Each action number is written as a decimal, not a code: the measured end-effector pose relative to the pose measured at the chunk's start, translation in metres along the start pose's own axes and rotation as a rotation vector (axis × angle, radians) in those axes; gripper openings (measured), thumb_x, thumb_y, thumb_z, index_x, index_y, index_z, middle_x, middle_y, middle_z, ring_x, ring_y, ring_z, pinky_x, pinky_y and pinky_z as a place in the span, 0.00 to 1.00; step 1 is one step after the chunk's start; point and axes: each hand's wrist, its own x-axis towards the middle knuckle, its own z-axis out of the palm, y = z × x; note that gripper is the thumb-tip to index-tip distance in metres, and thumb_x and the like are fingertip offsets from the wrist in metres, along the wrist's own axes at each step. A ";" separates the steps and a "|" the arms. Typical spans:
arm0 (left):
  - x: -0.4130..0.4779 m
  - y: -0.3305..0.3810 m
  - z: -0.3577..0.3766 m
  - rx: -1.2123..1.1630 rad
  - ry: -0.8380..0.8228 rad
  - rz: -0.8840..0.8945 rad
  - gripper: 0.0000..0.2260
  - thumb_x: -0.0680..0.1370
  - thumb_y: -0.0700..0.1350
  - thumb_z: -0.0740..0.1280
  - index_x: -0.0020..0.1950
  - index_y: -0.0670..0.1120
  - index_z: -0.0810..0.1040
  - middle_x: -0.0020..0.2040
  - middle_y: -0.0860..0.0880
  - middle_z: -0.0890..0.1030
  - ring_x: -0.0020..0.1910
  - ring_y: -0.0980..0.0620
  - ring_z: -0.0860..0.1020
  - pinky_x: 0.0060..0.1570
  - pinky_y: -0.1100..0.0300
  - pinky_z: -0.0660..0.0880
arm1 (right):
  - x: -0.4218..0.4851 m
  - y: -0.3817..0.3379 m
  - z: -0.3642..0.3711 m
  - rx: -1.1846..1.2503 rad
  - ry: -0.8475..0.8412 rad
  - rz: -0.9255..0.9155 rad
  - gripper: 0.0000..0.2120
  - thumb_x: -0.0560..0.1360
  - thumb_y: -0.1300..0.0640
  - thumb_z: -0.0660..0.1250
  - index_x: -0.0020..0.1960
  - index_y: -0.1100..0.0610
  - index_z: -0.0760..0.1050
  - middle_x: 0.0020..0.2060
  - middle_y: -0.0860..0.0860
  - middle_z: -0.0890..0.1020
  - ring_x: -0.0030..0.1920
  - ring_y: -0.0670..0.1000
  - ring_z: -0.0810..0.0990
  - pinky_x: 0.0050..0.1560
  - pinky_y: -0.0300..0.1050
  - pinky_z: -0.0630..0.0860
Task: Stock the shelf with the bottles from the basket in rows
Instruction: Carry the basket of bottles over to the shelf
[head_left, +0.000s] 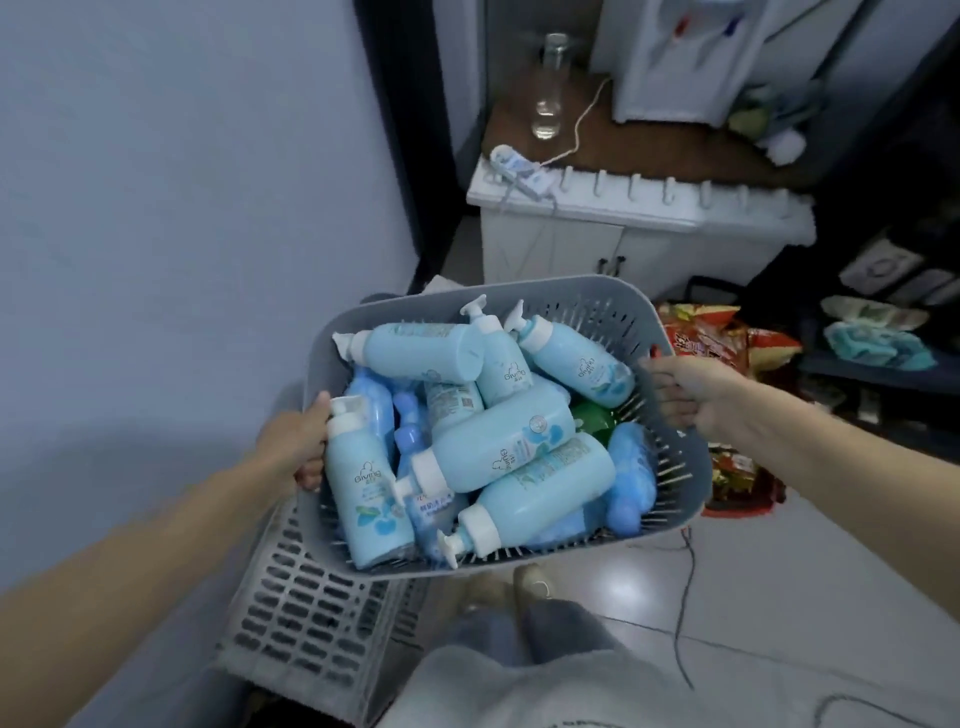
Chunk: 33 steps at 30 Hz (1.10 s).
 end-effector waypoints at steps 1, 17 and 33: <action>0.003 0.012 0.006 0.034 -0.041 0.023 0.22 0.81 0.56 0.56 0.31 0.46 0.60 0.15 0.54 0.58 0.12 0.57 0.55 0.18 0.72 0.57 | -0.007 0.005 -0.009 0.036 0.035 -0.001 0.22 0.79 0.54 0.59 0.27 0.53 0.59 0.14 0.45 0.61 0.14 0.44 0.55 0.14 0.31 0.52; -0.038 0.083 0.190 0.621 -0.647 0.307 0.23 0.81 0.56 0.54 0.30 0.48 0.57 0.17 0.54 0.56 0.14 0.57 0.54 0.18 0.71 0.55 | -0.159 0.188 -0.097 0.659 0.510 0.121 0.23 0.80 0.53 0.56 0.28 0.53 0.55 0.14 0.45 0.57 0.13 0.43 0.53 0.15 0.30 0.49; -0.262 -0.036 0.421 1.122 -0.889 0.660 0.21 0.80 0.56 0.58 0.32 0.44 0.68 0.25 0.47 0.63 0.22 0.51 0.61 0.23 0.64 0.59 | -0.339 0.433 -0.160 1.199 0.878 0.142 0.36 0.81 0.54 0.55 0.13 0.54 0.59 0.12 0.45 0.58 0.12 0.42 0.53 0.14 0.29 0.47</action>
